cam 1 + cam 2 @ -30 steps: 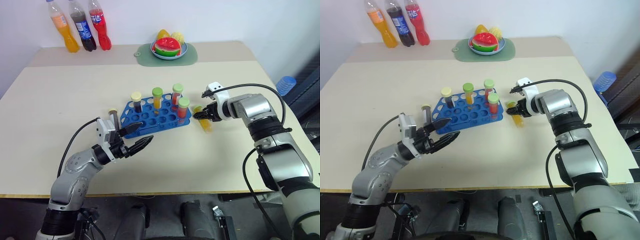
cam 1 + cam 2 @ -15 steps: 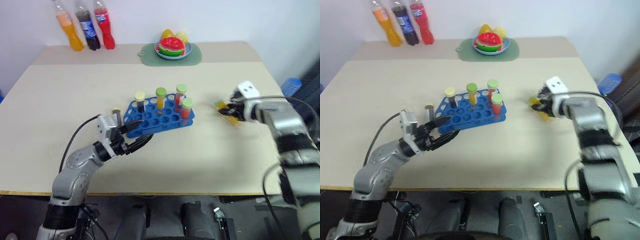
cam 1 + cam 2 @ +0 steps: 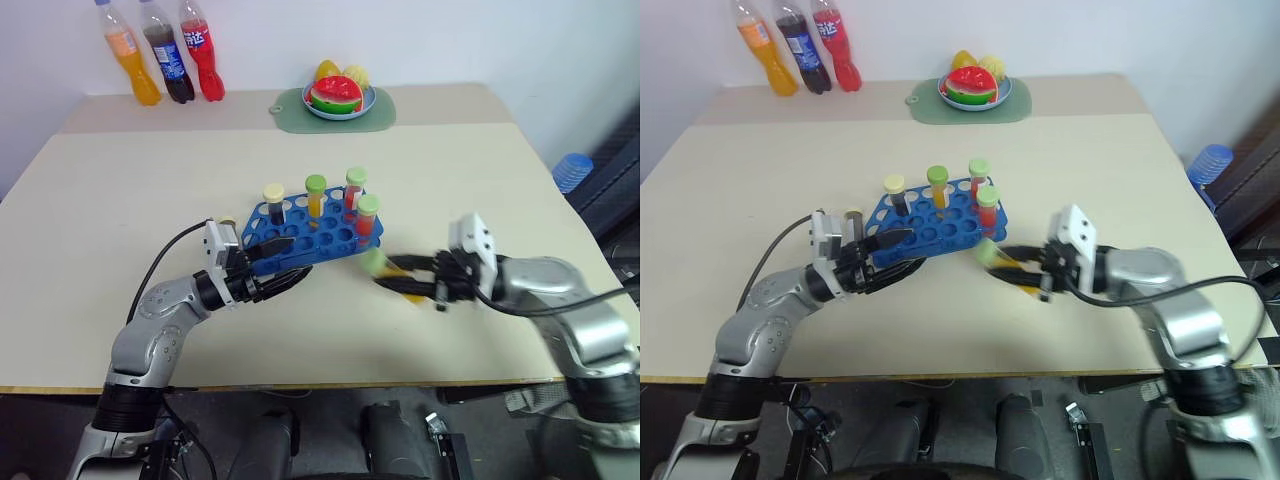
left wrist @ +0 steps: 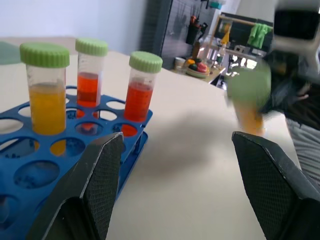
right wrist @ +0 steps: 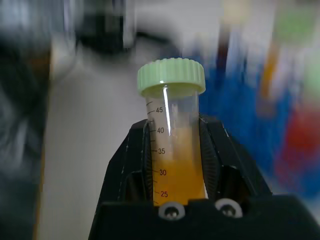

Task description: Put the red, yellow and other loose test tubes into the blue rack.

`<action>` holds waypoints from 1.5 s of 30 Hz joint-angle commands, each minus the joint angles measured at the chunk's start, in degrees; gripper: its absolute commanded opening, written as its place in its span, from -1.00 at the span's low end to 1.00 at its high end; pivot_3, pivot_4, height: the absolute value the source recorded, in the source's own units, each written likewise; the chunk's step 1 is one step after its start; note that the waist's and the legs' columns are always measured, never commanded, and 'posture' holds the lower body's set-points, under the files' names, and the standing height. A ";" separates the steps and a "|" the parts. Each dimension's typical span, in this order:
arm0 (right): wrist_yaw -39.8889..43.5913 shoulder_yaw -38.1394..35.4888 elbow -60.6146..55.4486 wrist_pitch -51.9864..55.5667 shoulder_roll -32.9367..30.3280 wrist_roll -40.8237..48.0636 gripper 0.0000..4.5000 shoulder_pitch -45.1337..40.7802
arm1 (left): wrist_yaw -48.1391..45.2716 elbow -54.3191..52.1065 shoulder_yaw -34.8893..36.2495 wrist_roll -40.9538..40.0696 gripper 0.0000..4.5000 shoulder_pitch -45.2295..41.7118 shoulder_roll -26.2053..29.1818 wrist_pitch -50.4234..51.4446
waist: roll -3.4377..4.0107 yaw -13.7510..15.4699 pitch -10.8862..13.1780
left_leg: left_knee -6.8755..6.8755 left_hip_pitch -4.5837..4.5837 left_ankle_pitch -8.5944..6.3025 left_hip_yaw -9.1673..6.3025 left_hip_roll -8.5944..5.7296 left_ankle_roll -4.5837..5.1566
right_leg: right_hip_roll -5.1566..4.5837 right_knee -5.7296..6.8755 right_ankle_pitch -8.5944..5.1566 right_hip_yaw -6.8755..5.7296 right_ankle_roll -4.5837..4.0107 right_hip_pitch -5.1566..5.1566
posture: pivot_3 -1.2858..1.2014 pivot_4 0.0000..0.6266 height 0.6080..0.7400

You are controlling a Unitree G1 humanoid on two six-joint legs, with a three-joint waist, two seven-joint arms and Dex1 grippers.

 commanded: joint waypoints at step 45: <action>-19.50 5.88 43.13 -58.04 26.95 -20.05 0.97 -4.66 | 11.33 -11.15 15.94 -13.04 0.61 7.20 4.35 8.60 | 0.07 -1.71 -0.02 | -0.16 0.08 0.10 -0.06 0.04 -0.18 | 0.17 0.20 0.02 0.11 -0.07 -0.17 | 0.03 -0.52 1.00</action>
